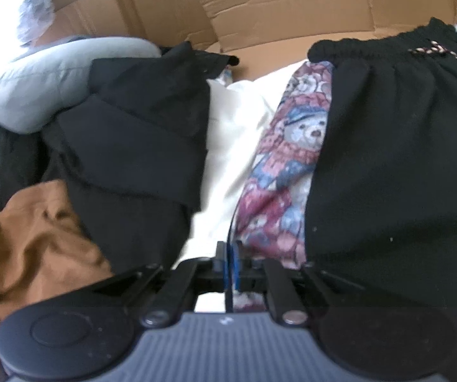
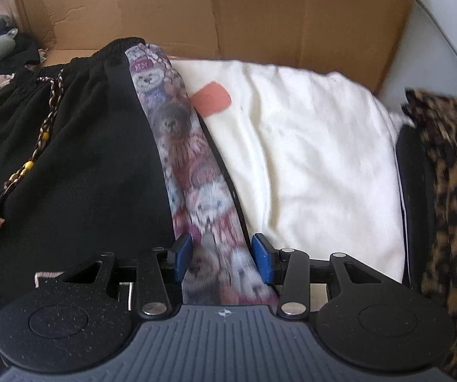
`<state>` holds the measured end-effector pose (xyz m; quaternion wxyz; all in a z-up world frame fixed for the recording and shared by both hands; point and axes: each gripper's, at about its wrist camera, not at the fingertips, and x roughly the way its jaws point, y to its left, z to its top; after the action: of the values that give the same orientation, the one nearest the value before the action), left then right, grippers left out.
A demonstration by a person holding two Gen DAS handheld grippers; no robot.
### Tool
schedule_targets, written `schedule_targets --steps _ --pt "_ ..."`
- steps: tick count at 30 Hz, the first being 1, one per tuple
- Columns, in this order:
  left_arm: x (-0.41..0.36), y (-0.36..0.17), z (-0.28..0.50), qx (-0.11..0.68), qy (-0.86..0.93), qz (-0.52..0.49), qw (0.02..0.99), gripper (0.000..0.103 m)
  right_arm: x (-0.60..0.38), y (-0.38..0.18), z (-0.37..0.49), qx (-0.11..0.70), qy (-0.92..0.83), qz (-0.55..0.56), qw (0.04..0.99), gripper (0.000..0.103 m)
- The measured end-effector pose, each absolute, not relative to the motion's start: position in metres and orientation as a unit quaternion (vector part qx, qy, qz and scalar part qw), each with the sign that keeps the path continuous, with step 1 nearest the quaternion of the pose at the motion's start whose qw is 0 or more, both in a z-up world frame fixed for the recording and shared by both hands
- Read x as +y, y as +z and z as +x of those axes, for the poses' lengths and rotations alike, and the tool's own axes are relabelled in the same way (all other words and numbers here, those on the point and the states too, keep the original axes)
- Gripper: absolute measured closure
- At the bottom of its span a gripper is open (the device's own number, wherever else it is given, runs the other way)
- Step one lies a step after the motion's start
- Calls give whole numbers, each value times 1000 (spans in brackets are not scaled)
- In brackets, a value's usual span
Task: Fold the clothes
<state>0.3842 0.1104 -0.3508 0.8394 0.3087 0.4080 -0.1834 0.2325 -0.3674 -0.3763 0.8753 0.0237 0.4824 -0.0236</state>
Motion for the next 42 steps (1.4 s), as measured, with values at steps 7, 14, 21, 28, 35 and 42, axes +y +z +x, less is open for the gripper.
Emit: schedule_targets --steps 7,14,21,28,35,42 --pt "129 -327 348 384 -186 283 859 92 -369 -362 208 487 -32 7 873 55" --pt "133 -330 326 383 -211 254 863 92 -372 -344 209 440 -42 26 897 57" --pt "149 -360 334 410 -176 255 858 93 -375 -372 222 470 -40 40 881 64" --pt "173 -364 318 406 -170 298 847 93 -377 -371 197 479 -36 26 877 65" --pt "168 -332 304 391 -188 250 866 93 -376 -347 173 472 -54 9 880 65" --pt "149 -349 297 406 -216 237 856 93 -367 -346 166 468 -45 1 883 65"
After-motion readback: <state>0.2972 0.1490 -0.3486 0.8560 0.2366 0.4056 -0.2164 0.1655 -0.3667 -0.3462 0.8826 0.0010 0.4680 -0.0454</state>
